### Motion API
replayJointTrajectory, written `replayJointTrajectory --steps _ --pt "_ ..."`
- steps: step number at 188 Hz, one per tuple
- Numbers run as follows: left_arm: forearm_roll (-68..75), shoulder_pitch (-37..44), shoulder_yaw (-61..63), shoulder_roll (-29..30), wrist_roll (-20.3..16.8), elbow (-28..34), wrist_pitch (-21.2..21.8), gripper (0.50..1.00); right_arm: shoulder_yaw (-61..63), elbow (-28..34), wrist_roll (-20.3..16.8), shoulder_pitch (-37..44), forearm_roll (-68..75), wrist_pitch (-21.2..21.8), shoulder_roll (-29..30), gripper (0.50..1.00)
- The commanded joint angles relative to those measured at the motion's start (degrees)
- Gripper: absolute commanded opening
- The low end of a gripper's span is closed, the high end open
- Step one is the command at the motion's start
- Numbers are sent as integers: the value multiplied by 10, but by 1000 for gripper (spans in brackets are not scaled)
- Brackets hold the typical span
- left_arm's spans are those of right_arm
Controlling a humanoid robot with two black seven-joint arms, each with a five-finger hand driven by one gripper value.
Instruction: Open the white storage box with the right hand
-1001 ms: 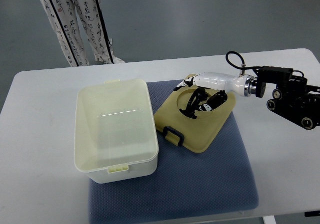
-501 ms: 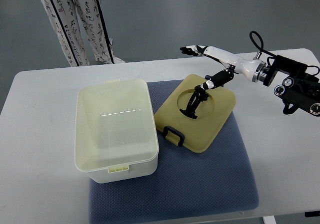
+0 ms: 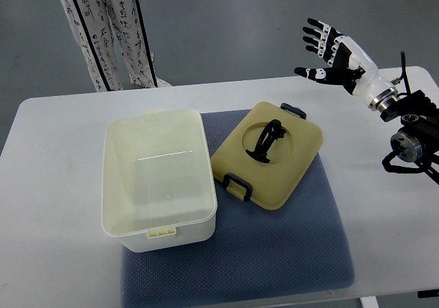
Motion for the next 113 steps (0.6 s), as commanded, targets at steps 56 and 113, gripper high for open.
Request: replayJointTrajectory --steps 56,113 --pt "0 0 0 0 0 1 0 1000 15 -42 -38 -15 213 42 34 930" --pt "0 1 0 0 0 1 0 1000 18 -44 -35 -21 228 29 75 930"
